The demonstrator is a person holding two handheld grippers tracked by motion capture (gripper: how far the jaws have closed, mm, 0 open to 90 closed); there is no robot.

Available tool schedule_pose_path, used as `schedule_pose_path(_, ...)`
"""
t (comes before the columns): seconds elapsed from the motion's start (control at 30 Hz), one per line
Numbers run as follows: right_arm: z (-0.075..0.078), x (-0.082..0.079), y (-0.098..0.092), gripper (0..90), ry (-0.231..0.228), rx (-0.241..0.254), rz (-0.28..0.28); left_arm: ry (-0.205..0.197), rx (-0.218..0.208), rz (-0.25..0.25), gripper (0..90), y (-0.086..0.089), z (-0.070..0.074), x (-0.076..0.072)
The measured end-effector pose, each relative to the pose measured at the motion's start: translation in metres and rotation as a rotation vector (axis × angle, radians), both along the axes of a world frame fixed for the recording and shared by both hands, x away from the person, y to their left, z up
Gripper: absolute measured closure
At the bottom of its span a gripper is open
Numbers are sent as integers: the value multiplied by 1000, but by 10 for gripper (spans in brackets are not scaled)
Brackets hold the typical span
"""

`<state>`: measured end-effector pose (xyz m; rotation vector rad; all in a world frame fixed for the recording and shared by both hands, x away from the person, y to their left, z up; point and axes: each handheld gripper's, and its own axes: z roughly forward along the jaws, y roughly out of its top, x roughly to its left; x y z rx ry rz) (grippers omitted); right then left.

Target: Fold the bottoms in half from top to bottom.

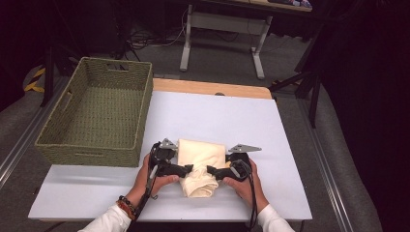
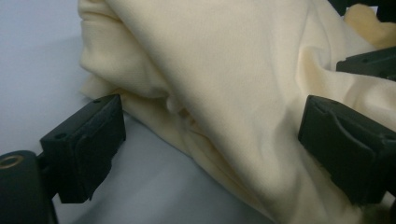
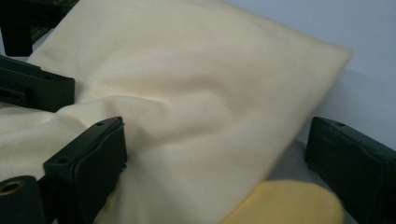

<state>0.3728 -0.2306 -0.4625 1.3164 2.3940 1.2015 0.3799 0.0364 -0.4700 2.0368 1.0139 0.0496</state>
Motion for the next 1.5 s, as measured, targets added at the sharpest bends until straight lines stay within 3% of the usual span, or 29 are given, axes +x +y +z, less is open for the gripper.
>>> schedule_pose_path(0.03, 0, 0, 8, 73, -1, -27, 57, -11, 13, -7, 76, -3, 0, -1)
schedule_pose_path(0.23, 2, -3, 15, 209, -1, -41, 101, -14, 38, -55, 150, -10, 2, -5)
schedule_pose_path(0.3, 3, -4, 16, 255, 1, -39, 108, -12, 34, -61, 219, -11, 3, -6)
schedule_pose_path(0.37, 3, -7, 18, 397, 1, -29, 139, -7, 30, -94, 292, -12, 3, -7)
schedule_pose_path(0.4, 3, -7, 18, 397, 1, -29, 139, -7, 30, -94, 344, -12, 3, -7)
schedule_pose_path(0.5, 2, -6, 17, 549, 18, -2, 164, 10, 5, -113, 489, -10, 3, -6)
schedule_pose_path(0.53, 2, -6, 17, 549, 18, -2, 164, 10, 5, -113, 536, -10, 3, -6)
schedule_pose_path(0.57, 1, -7, 17, 630, 28, 34, 175, 12, -15, -115, 563, -10, 2, -6)
schedule_pose_path(0.73, 1, -9, 16, 666, -4, 34, 183, 6, -34, -120, 645, -8, 2, -6)
schedule_pose_path(0.87, 7, -14, 16, 679, -68, 20, 194, -59, -58, -128, 656, -5, 5, -12)
schedule_pose_path(0.93, 8, -16, 15, 680, -83, 20, 194, -64, -69, -123, 658, -4, 6, -13)
schedule_pose_path(1.0, 15, -20, 16, 680, -139, 15, 197, -90, -80, -123, 658, -3, 10, -15)
schedule_pose_path(1.03, 17, -21, 16, 680, -157, 15, 197, -142, -68, -121, 659, -1, 14, -17)
schedule_pose_path(1.2, 28, -28, 18, 680, -227, 19, 196, -189, -87, -119, 661, 3, 25, -23)
schedule_pose_path(1.5, 39, -32, 22, 680, -291, 28, 196, -243, -98, -115, 661, 9, 35, -27)
